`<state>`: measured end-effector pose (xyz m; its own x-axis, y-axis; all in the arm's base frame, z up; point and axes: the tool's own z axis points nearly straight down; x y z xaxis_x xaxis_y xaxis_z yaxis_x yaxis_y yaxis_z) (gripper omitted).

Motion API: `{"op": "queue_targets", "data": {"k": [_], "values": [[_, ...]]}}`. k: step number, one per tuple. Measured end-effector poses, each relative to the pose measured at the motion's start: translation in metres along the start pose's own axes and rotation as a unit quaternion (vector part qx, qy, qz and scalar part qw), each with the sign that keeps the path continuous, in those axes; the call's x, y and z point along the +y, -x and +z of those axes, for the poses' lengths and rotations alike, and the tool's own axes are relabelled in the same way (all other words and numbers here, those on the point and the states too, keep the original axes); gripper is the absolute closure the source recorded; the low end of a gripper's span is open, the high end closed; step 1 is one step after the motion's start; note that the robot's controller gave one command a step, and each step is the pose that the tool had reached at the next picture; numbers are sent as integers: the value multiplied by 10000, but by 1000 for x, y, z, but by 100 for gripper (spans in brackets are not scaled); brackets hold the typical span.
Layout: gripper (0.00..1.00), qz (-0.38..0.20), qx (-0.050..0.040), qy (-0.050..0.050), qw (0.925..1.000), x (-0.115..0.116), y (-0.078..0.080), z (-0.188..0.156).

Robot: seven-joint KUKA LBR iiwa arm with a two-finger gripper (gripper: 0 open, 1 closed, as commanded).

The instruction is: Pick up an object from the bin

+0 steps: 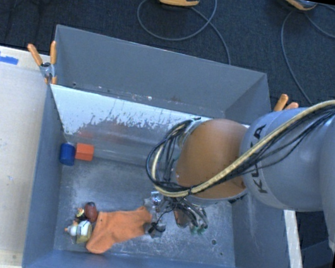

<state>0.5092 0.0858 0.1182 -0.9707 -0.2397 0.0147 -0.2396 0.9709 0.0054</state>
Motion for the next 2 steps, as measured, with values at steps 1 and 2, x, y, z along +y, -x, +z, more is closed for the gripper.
{"op": "queue_targets", "data": {"k": [1,2], "values": [[100,-50,-90,-8,9999,-3,20,-15],[100,-434,5,2,9991,26,9,-184]]}}
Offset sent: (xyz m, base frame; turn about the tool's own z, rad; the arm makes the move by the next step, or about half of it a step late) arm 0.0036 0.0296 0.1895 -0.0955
